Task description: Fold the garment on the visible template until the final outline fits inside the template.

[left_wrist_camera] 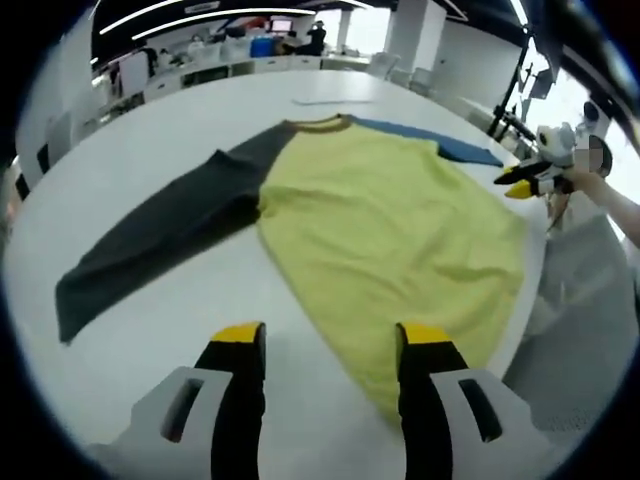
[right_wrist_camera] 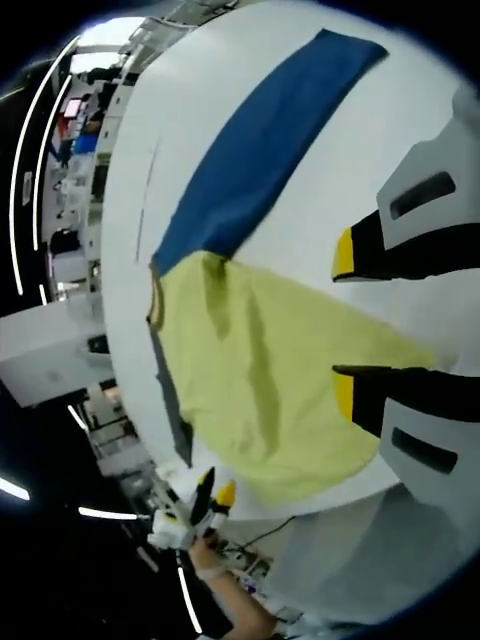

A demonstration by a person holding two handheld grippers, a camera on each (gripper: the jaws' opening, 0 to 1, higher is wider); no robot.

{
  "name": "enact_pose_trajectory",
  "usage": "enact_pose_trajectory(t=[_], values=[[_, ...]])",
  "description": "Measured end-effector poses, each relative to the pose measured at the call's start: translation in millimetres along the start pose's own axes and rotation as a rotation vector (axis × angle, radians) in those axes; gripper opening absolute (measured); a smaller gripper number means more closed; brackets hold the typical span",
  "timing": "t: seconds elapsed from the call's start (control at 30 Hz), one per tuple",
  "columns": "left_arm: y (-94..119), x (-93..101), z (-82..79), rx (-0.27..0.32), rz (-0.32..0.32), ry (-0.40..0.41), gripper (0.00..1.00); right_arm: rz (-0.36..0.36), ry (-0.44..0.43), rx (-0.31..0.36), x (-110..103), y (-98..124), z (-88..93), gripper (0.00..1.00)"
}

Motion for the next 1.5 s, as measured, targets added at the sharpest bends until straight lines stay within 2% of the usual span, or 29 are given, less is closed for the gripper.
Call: enact_pose_trajectory(t=[0.73,1.2,1.4,1.5], values=[[-3,7.3,11.8,-0.056,0.049,0.027,0.24,-0.007,-0.006,-0.033,-3,-10,7.3,0.31],[-5,12.1,14.5,-0.066,0.059,0.036,0.16,-0.023,-0.013,-0.043,-7,-12,9.2,0.26],[-8,14.9,13.8,-0.073,0.069,0.036,0.11,-0.028,0.004,-0.046,-9,-16,7.4,0.22],[-10,16.2,13.0,-0.069,0.068,0.037,0.07,-0.005,0.064,-0.067,-6,-19,6.9,0.18]])
Point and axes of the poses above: the point that each gripper's makers call its tool centre point, and the gripper's own axes: y roughly backward along the fingers, x roughly to its right, z roughly out of its underside, the point moved 3 cm from there along y, roughly backward along the fingers, and after that the axes turned 4 degrees about x, right-handed, at the moved point
